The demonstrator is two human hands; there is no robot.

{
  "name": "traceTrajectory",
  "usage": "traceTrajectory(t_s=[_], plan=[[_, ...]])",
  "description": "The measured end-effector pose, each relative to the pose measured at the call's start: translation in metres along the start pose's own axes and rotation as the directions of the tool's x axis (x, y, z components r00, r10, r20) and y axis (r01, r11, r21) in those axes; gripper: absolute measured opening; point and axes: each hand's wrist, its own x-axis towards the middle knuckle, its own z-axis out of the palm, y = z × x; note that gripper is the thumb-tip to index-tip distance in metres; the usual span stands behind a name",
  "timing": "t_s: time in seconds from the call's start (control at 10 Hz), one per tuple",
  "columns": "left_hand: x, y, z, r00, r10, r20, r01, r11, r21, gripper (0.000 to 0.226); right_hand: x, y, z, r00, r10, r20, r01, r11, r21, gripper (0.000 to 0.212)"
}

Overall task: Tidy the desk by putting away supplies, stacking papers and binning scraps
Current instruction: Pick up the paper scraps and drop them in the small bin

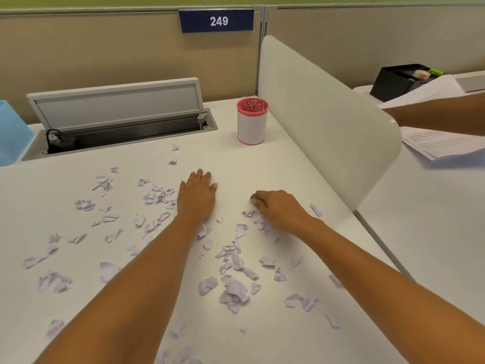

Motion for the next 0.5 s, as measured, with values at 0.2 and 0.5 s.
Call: traceTrajectory(t_s=[0.2,0.5], plan=[[-0.006,0.001,-0.004,0.999,0.012,0.052,-0.013,1.0,0.022,0.048,-0.029,-0.001,0.009,0.941,-0.259,0.217,0.292,0.946,-0.138,0.042],[-0.006,0.0,-0.007,0.995,0.018,0.093,-0.023,0.998,0.052,0.048,-0.038,0.013,0.018,0.977,-0.214,0.012,0.213,0.961,-0.177,0.036]])
